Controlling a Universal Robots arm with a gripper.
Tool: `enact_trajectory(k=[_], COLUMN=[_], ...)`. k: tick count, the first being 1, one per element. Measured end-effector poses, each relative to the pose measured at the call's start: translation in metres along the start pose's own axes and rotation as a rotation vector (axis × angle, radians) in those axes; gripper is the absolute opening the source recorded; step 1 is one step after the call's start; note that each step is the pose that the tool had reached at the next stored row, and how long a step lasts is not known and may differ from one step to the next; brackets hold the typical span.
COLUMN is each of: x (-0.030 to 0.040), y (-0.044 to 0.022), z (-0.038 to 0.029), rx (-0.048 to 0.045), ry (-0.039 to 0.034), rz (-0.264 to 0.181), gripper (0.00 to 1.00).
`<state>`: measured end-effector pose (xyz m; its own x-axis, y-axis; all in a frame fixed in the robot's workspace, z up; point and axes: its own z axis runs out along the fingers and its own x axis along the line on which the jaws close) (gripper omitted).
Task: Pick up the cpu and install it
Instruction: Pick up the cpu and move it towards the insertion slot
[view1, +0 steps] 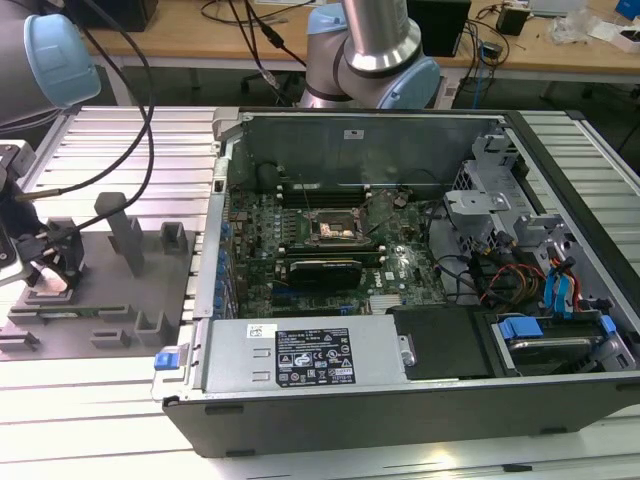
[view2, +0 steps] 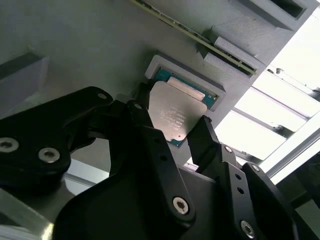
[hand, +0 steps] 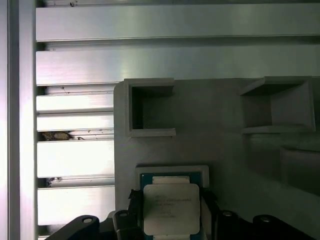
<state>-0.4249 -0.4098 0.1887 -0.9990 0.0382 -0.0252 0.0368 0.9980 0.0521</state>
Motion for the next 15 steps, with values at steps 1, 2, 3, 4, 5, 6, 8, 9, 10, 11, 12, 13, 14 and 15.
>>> enact_trajectory(k=[1, 2, 3, 4, 5, 6, 8, 9, 10, 11, 12, 13, 14, 15], x=[0.0000, 0.0000, 0.0000, 0.0000, 0.0000, 0.0000, -0.0002, -0.0003, -0.0003, -0.0004, -0.0005, -0.0005, -0.0006, -0.0007], y=[0.0000, 0.0000, 0.0000, 0.0000, 0.0001, 0.0002, 0.0003, 0.0006, 0.0007, 0.0008, 0.0010, 0.0012, 0.0013, 0.0015], z=[0.0000, -0.0001, -0.0001, -0.0006, -0.0018, -0.0035, -0.0070, -0.0108, -0.0135, -0.0160, -0.0190, -0.0216, -0.0236, -0.0272], rx=[0.0000, 0.0000, 0.0000, 0.0001, 0.0003, 0.0002, 0.0001, 0.0000, 0.0000, 0.0001, 0.0001, 0.0000, 0.0001, 0.0003], ry=[0.0000, 0.0000, 0.0000, 0.0001, 0.0004, 0.0002, 0.0001, 0.0000, 0.0000, 0.0001, 0.0001, 0.0000, 0.0000, 0.0000], rz=[0.000, 0.000, 0.000, 0.000, 0.000, 0.000, 0.000, 0.000, 0.000, 0.000, 0.000, 0.000, 0.000, 0.000], gripper=[0.55, 0.55, 0.55, 0.55, 0.55, 0.55, 0.55, 0.55, 0.55, 0.55, 0.55, 0.55, 0.55, 0.55])
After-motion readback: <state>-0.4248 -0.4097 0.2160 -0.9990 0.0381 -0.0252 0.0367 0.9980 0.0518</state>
